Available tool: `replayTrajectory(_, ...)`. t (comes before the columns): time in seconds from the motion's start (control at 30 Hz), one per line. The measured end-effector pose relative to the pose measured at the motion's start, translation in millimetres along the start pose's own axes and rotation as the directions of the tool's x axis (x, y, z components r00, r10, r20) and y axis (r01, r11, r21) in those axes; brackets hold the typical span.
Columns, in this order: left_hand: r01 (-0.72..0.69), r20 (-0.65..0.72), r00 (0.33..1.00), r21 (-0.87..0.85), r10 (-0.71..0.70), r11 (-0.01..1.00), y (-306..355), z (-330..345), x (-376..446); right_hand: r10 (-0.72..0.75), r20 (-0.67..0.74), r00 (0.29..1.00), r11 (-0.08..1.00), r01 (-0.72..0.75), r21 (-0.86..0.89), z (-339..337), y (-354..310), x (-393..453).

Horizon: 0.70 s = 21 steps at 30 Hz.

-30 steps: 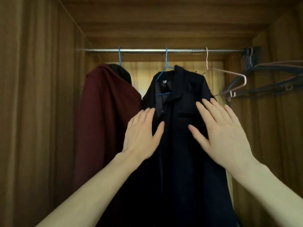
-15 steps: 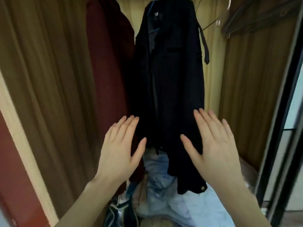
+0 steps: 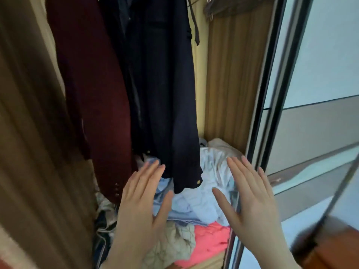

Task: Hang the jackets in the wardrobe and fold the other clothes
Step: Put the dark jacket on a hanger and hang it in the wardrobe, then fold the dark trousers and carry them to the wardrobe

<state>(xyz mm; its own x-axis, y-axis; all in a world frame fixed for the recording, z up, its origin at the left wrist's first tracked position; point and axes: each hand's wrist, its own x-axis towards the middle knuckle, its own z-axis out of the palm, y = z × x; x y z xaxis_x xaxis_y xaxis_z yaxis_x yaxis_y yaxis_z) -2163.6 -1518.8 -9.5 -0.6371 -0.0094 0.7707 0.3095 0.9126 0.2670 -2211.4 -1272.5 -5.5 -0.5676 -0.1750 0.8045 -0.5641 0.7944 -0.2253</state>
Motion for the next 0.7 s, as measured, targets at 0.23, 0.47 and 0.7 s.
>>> replayTrajectory(0.23, -0.067, 0.130, 0.987, -0.215, 0.097, 0.974, 15.9, 46.5, -15.9, 0.263, 0.075, 0.962, 0.943, -0.240, -0.231, -47.3, 0.6, -70.1)
replayTrajectory(0.47, -0.161, 0.236, 0.926, -0.457, 0.294, 0.875, 91.5, 92.6, -26.9, 0.495, -0.046, 0.868, 0.785, -0.469, -0.405, -111.8, 17.7, -133.7)
replayTrajectory(0.7, -0.277, 0.207, 0.848, -0.612, 0.488, 0.740, 205.9, 132.2, -33.6, 0.583, -0.213, 0.784, 0.640, -0.604, -0.474, -197.5, 44.8, -193.4)
